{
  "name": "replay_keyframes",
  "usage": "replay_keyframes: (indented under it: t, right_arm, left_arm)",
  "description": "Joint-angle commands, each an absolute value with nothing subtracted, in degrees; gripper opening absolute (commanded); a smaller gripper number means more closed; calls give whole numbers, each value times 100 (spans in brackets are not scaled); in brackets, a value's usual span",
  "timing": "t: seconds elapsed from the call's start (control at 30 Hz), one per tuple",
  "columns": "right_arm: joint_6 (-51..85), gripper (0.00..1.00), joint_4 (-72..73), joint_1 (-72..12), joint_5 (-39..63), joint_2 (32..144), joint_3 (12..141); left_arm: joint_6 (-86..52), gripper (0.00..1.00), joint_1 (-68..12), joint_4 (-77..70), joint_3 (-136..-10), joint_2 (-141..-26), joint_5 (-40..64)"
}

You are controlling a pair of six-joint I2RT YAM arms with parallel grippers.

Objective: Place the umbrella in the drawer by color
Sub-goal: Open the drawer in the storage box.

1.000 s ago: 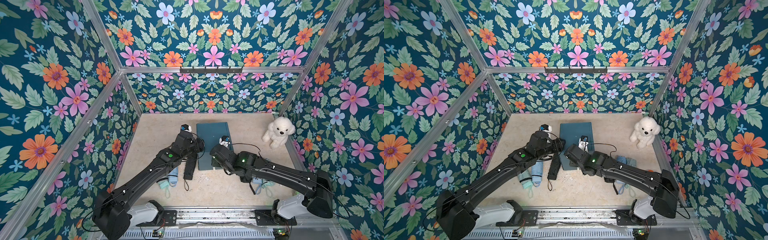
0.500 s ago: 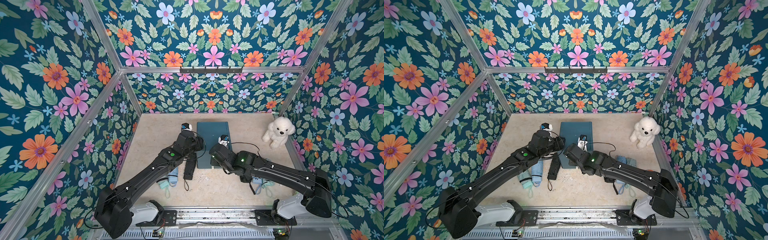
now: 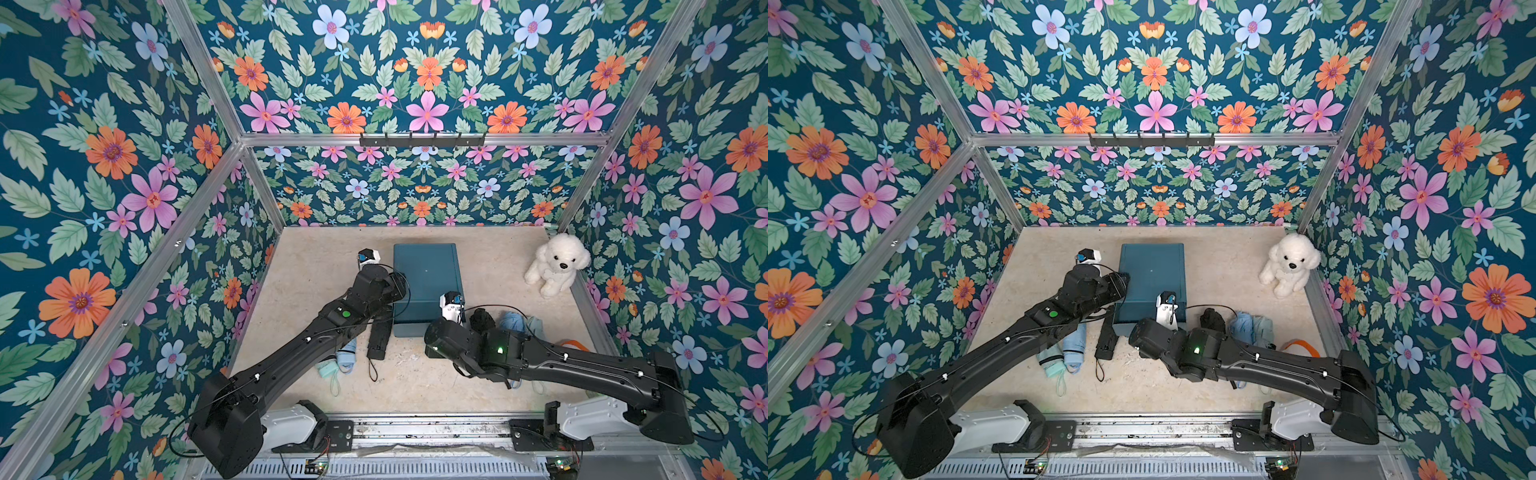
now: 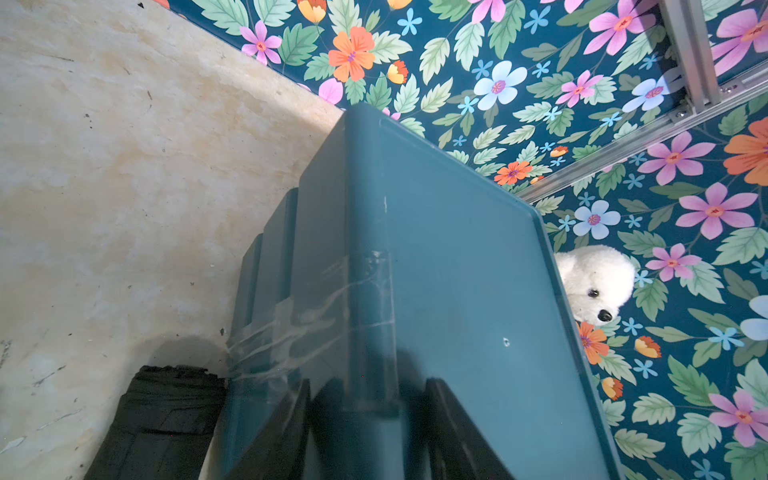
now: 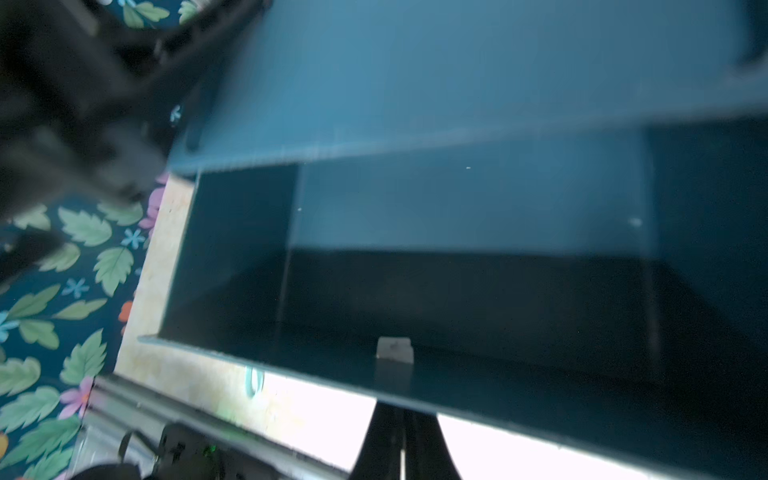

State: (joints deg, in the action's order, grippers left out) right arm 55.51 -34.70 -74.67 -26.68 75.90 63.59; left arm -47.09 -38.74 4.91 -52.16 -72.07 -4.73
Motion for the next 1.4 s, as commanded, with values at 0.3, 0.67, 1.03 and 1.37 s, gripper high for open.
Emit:
replay_keyframes:
  t: [0.3,0.67,1.03,1.37]
  right_arm:
    - [6742,0,-4127,-8871,-3304,7250,6090]
    - [6957,48,-4176,-9066,-3394,7185,5992]
    - [6783,66,-5624,-9143,-3798,6726,6887]
    - [5748,64,-5841,-5694,-2740,5613,5861]
  left_arm:
    - [-5087,47,-3856,1661,-5005,-7383,-867]
    - [-5220,47,-3857,1542,-4887,-7366,-781]
    - [-5022,52,-3856,1702,-5177,-7211,-900]
    - [-4804,59,-3856,1925,-5661,-6832,-880]
